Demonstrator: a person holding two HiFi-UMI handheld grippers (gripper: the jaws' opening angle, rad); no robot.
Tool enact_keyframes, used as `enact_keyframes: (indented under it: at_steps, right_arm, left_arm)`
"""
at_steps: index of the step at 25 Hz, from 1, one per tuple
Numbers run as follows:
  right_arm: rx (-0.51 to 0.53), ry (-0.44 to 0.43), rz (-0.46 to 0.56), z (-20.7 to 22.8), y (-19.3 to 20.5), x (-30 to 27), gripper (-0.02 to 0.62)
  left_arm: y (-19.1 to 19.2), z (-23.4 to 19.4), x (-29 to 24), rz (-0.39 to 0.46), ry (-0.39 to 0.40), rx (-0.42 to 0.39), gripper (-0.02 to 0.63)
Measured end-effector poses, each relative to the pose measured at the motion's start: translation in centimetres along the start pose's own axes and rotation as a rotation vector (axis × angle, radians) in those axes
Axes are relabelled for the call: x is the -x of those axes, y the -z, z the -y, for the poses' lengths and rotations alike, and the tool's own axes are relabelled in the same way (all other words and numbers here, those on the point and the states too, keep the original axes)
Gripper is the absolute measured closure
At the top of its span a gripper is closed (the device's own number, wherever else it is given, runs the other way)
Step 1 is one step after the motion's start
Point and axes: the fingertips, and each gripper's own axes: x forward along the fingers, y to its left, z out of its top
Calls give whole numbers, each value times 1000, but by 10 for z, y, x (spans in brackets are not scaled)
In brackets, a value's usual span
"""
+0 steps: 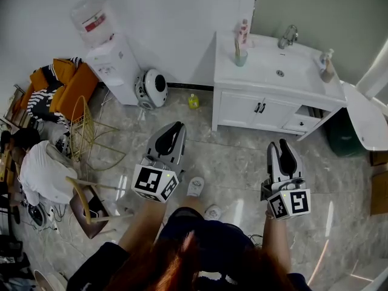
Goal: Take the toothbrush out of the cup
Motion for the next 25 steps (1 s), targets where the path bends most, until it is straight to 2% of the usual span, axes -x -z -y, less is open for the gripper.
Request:
enact_keyframes:
  at_steps: [2, 5, 10, 13, 16, 20, 25]
  right_arm:
    - [1, -1, -15, 1, 4, -5, 431]
    - [12, -9, -40, 4, 9, -18, 374]
    - [37, -33, -81, 12, 20, -49, 318]
    - [41, -92, -80, 14, 20, -77, 287]
    - [58, -104, -90, 28, 21, -113, 256]
    - [64, -64, -79, 56, 19, -170, 207]
    - [96, 21, -53, 95, 18, -238, 112]
  left_arm:
    - [0, -4, -4, 2, -4, -2, 576]
    - [4, -12, -18, -15, -3, 13, 451]
    - [19, -26, -56, -56, 2, 4, 363]
    - [29, -38, -87, -65, 19, 41, 345]
    - [36, -53, -123, -69, 35, 68, 336]
    - [36, -86, -178, -76, 41, 57, 328]
    - [27, -132, -248, -45, 44, 58, 328]
